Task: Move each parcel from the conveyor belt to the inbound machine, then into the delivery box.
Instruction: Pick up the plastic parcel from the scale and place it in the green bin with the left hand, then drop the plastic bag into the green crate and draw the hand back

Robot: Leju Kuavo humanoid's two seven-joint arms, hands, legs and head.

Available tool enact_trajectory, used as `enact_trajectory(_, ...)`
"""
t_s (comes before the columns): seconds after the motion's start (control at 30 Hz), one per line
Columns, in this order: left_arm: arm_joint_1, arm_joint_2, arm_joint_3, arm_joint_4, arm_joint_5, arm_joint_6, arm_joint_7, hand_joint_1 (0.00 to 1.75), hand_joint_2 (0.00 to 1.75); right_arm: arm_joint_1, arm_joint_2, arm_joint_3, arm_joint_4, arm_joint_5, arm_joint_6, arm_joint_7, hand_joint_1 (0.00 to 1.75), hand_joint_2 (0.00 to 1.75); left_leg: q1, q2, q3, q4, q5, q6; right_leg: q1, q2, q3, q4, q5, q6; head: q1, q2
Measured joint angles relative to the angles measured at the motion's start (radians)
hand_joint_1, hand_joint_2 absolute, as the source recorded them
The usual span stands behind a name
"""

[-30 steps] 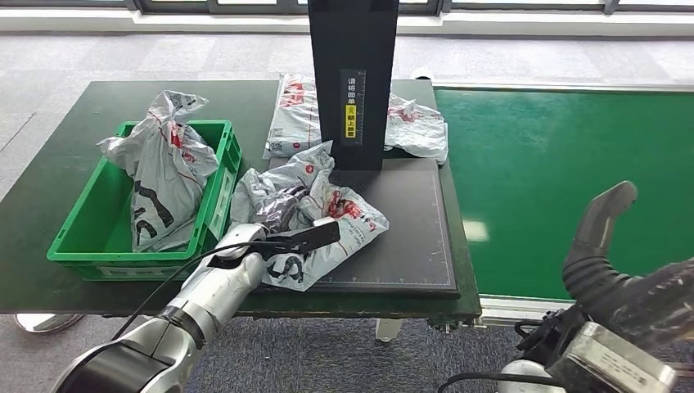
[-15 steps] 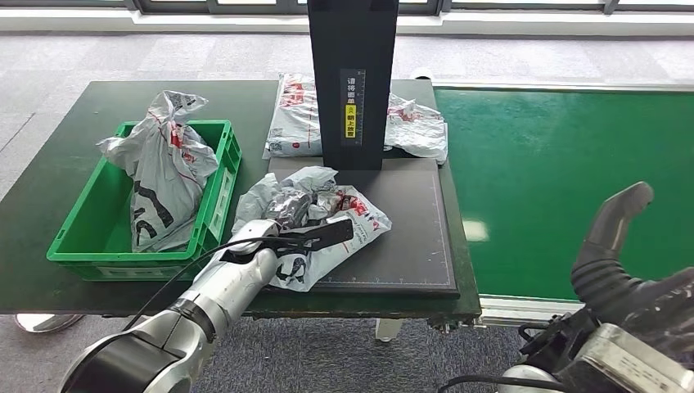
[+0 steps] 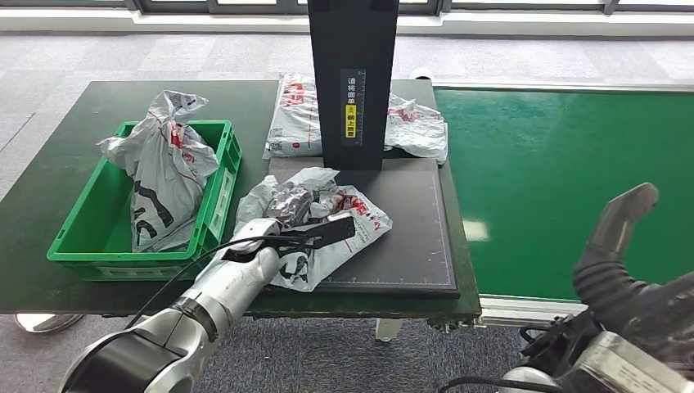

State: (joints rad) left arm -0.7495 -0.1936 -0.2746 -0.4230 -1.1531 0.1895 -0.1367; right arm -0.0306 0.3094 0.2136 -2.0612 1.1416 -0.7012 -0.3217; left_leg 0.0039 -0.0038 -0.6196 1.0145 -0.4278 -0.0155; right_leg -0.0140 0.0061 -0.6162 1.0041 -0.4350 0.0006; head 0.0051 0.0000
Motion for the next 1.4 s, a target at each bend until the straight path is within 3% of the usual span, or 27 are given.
enact_trajectory(0.2,-0.031,0.014,0.005,-0.020,0.008,0.095,0.024,1.75,1.75,0.007,0.000,0.000,-0.005,-0.024,0.000,-0.047,0.00,1.75,0.000,0.000,0.000,0.000,0.000,0.000,0.000,0.000,0.000,0.000,0.000,0.000,0.000,0.000)
enact_trajectory(0.33,-0.072,0.061,0.025,-0.092,-0.049,0.274,0.136,1.75,1.75,0.015,0.000,0.000,-0.005,-0.053,0.000,-0.077,0.00,1.75,0.001,0.002,0.000,0.000,0.000,0.000,0.001,0.001,-0.001,0.000,0.001,-0.001,0.000,0.000)
enact_trajectory(0.4,-0.104,0.093,0.046,-0.136,-0.066,0.319,0.175,1.75,1.75,0.015,-0.001,0.000,-0.005,-0.065,0.000,-0.087,0.00,1.75,0.001,0.002,0.000,0.000,0.000,-0.001,0.001,0.002,-0.001,0.001,0.001,-0.001,0.000,0.000)
enact_trajectory(0.63,-0.132,0.186,0.111,-0.225,-0.116,0.315,0.235,1.75,1.75,0.015,-0.001,0.000,-0.005,-0.090,0.000,-0.105,0.00,1.75,0.002,0.001,0.000,0.000,0.001,-0.001,0.002,0.001,0.000,0.001,0.000,-0.001,0.000,0.000)
enact_trajectory(0.93,-0.120,0.278,0.188,-0.235,-0.167,0.362,0.256,1.75,1.75,0.013,-0.001,-0.001,0.011,-0.135,0.000,-0.153,0.00,1.75,0.002,0.001,0.000,0.000,0.001,-0.002,0.002,0.001,-0.001,0.001,0.000,-0.002,0.000,0.000)
enact_trajectory(1.17,-0.115,0.332,0.221,-0.184,-0.374,0.321,0.422,1.75,1.75,0.014,-0.001,-0.008,0.026,-0.150,0.000,-0.174,0.00,1.75,0.003,0.002,0.000,0.000,0.000,-0.002,0.003,0.001,-0.001,0.001,0.000,-0.002,0.000,0.000)
enact_trajectory(1.3,-0.103,0.376,0.212,-0.122,-0.394,0.292,0.540,1.75,1.75,0.022,-0.001,-0.011,0.034,-0.161,0.000,-0.197,0.00,1.75,0.003,0.003,0.000,-0.001,0.000,-0.003,0.003,0.003,-0.001,0.001,0.000,-0.002,0.000,0.000)
enact_trajectory(1.4,-0.084,0.403,0.192,-0.087,-0.394,0.289,0.576,1.75,1.75,0.029,-0.001,-0.014,0.040,-0.167,0.000,-0.208,0.00,1.75,0.003,0.003,0.000,-0.001,0.000,-0.003,0.003,0.003,-0.001,0.001,-0.001,-0.003,0.000,0.000)
